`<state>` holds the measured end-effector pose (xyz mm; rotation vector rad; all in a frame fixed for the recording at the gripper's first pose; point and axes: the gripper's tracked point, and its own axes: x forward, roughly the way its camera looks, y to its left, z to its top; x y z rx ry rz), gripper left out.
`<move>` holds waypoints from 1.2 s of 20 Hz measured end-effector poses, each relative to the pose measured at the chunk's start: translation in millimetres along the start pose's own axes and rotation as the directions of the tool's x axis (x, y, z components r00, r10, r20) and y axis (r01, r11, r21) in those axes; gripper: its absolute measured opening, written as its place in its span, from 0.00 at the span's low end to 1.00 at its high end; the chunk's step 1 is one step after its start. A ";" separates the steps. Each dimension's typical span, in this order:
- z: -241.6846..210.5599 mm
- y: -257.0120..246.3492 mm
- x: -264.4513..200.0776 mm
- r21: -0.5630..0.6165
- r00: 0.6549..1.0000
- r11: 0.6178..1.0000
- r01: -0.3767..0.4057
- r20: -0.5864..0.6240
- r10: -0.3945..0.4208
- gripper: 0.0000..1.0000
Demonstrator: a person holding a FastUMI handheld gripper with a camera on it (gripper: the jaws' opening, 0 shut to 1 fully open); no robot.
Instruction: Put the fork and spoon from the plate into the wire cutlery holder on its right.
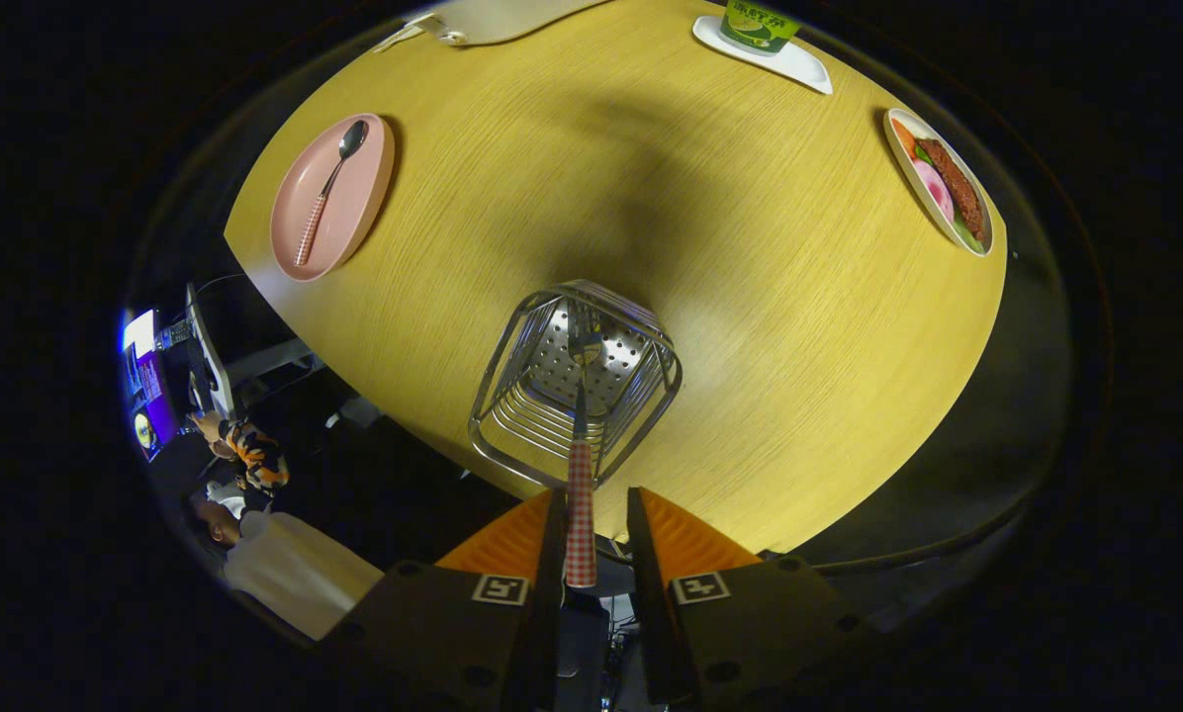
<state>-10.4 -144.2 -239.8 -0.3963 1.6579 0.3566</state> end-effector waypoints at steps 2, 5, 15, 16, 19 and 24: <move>2.9 4.4 -8.6 0.010 0.999 1.000 -0.016 0.040 0.016 0.75; 8.1 14.4 -25.8 0.041 0.991 0.997 -0.066 0.119 0.061 0.98; 28.8 30.0 -102.4 0.076 0.852 0.991 -0.114 0.521 0.058 1.00; 30.5 30.0 -108.3 0.090 0.826 0.989 -0.114 0.562 0.044 1.00; 41.8 32.6 -128.9 0.154 0.729 0.981 -0.118 0.684 -0.020 1.00; 56.2 55.5 -154.1 0.228 0.560 0.966 -0.121 0.819 -0.124 0.99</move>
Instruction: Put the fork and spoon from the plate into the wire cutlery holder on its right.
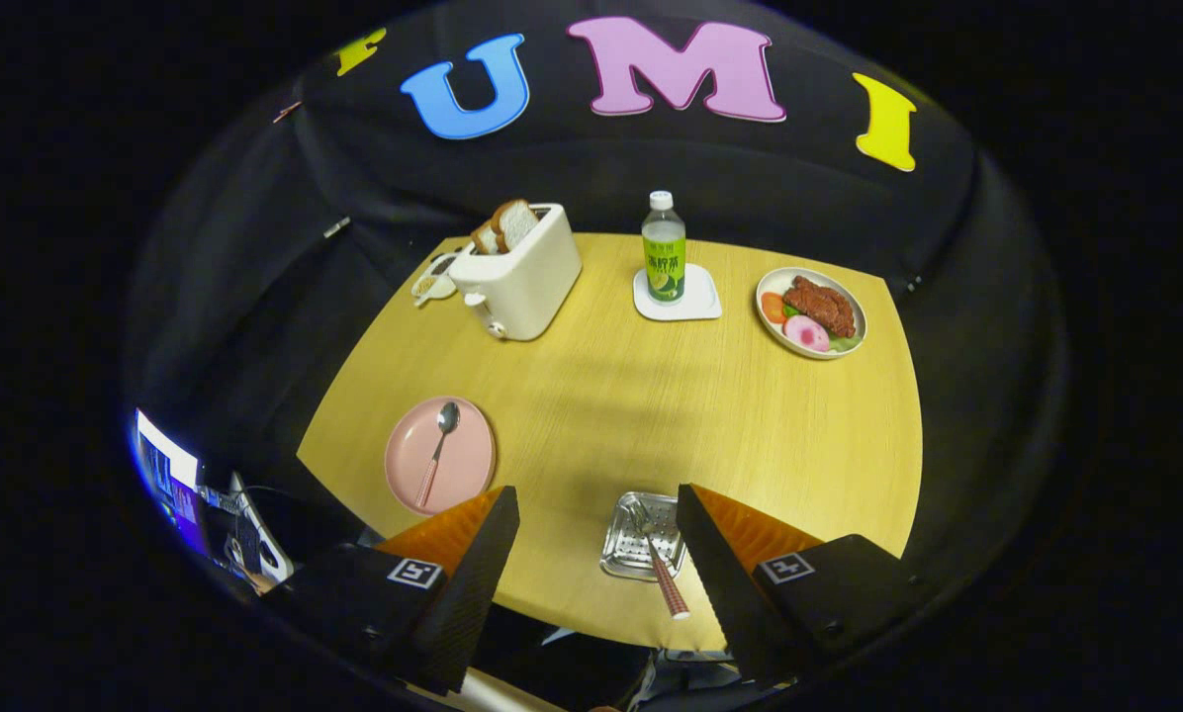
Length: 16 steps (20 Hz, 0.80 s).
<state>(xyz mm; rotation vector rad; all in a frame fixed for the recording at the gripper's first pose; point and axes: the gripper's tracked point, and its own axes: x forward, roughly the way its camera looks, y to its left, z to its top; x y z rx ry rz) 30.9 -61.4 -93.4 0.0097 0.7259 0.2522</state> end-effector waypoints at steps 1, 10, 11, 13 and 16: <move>2.3 7.8 2.7 -0.006 0.999 1.000 0.010 0.035 -0.009 0.99; -22.3 142.3 53.5 -0.142 0.995 0.987 -0.071 0.065 0.081 0.99; -26.4 158.7 63.7 -0.153 0.994 0.984 -0.088 0.050 0.097 1.00; -32.0 186.8 86.1 -0.171 0.993 0.979 -0.114 0.020 0.119 0.99; -41.1 221.3 119.9 -0.184 0.990 0.972 -0.144 -0.023 0.142 0.99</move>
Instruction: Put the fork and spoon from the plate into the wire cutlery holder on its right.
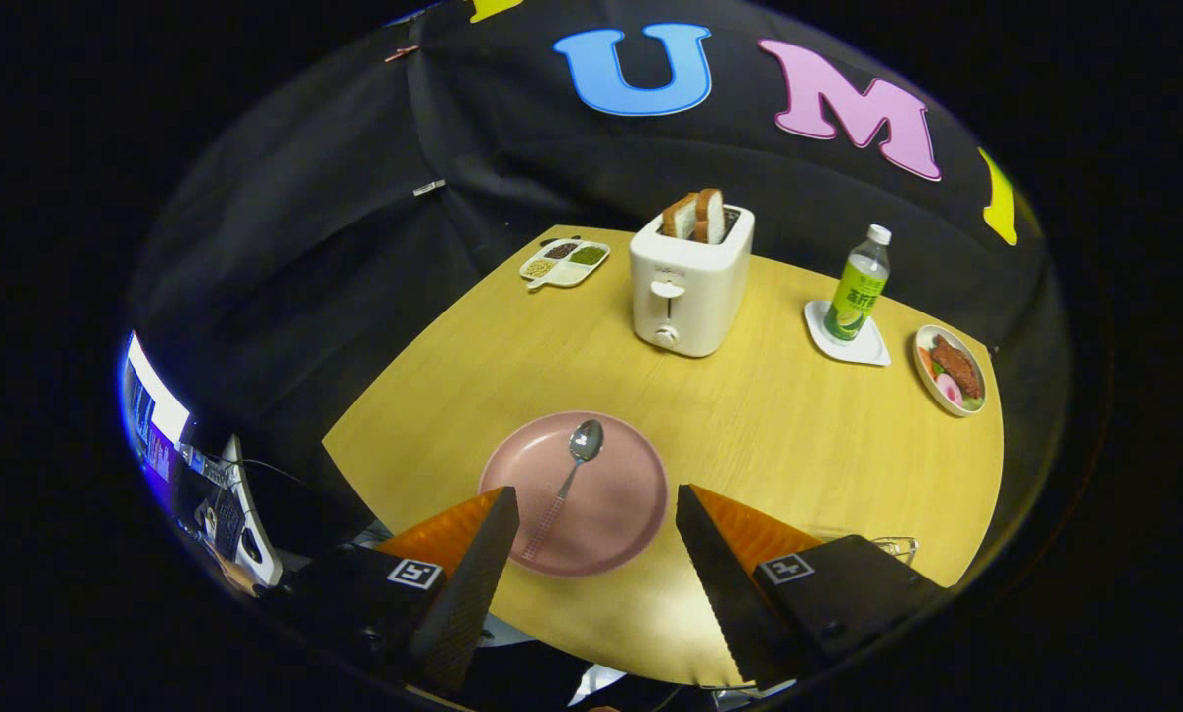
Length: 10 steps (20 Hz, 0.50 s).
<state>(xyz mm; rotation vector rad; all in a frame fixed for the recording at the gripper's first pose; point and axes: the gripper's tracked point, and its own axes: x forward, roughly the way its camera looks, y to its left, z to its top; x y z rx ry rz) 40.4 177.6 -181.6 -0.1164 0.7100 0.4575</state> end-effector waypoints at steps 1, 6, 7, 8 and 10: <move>-2.9 7.3 12.7 -0.008 1.000 1.000 -0.006 -0.017 0.005 0.99; -32.4 26.0 68.0 -0.067 0.993 0.998 0.017 -0.114 -0.025 0.99; -39.8 26.7 78.1 -0.076 0.990 0.997 0.030 -0.134 -0.040 1.00; -49.0 25.2 89.1 -0.083 0.986 0.996 0.046 -0.157 -0.058 0.99; -65.4 21.5 104.5 -0.088 0.975 0.993 0.074 -0.204 -0.091 0.99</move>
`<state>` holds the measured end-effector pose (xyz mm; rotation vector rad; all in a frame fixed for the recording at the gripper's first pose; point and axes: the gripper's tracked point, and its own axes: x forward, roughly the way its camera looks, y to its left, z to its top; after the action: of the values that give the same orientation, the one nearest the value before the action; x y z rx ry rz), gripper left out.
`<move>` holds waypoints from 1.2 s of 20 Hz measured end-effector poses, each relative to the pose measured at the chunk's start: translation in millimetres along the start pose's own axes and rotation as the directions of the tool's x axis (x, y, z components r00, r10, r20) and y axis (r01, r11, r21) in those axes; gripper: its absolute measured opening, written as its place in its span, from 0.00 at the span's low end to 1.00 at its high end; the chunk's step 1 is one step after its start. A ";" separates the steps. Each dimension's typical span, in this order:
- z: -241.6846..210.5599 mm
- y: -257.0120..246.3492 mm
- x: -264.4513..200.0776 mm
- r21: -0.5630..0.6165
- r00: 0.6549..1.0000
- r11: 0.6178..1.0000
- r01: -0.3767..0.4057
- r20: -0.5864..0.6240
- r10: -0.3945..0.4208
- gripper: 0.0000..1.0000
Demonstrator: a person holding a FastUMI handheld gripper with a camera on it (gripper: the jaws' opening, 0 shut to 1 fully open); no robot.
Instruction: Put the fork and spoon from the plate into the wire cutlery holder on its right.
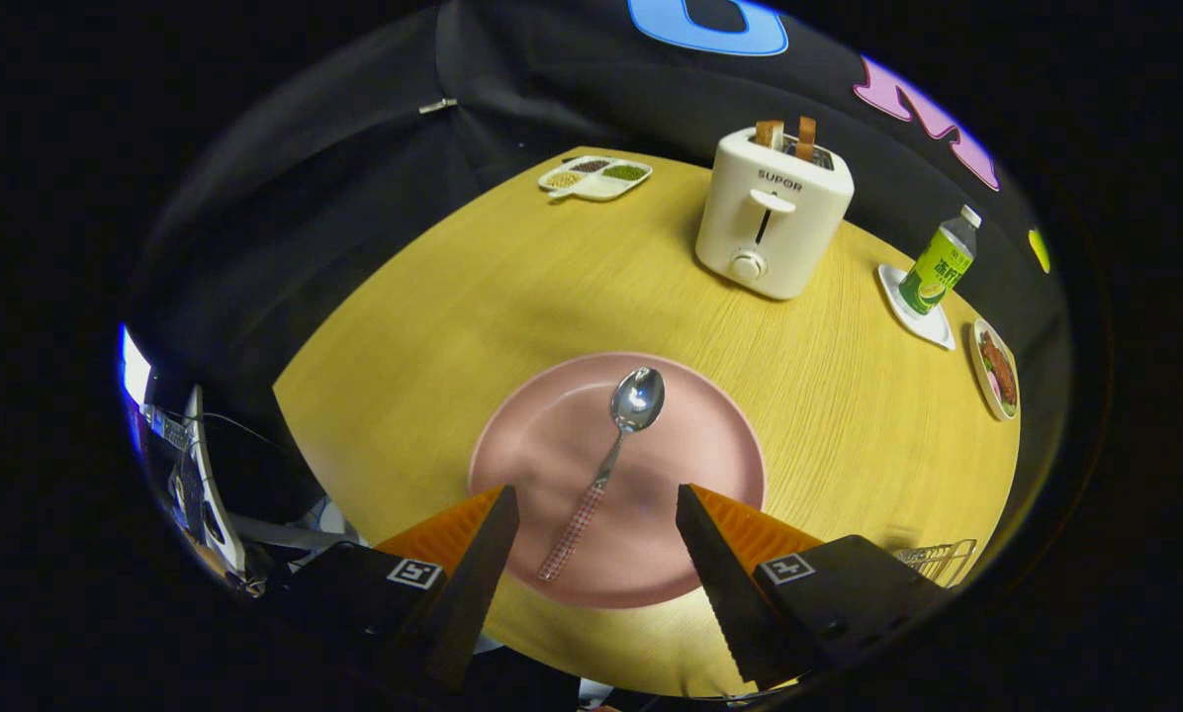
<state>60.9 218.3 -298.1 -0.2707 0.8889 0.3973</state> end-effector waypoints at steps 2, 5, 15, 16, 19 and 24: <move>-13.5 -1.9 11.4 0.016 0.999 1.000 0.023 -0.049 -0.023 1.00; -21.4 -1.8 19.9 0.043 0.995 0.998 0.047 -0.089 -0.043 0.99; -43.8 12.7 28.1 0.035 0.984 0.997 0.063 -0.167 -0.056 0.70; -44.3 12.1 27.6 0.036 0.983 0.997 0.066 -0.174 -0.059 0.68; -47.2 12.9 28.1 0.041 0.981 0.997 0.067 -0.185 -0.058 0.52; -46.6 11.6 26.3 0.078 0.983 0.997 0.007 -0.182 0.007 0.22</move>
<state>38.1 216.4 -347.8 -0.2376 1.0822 0.3408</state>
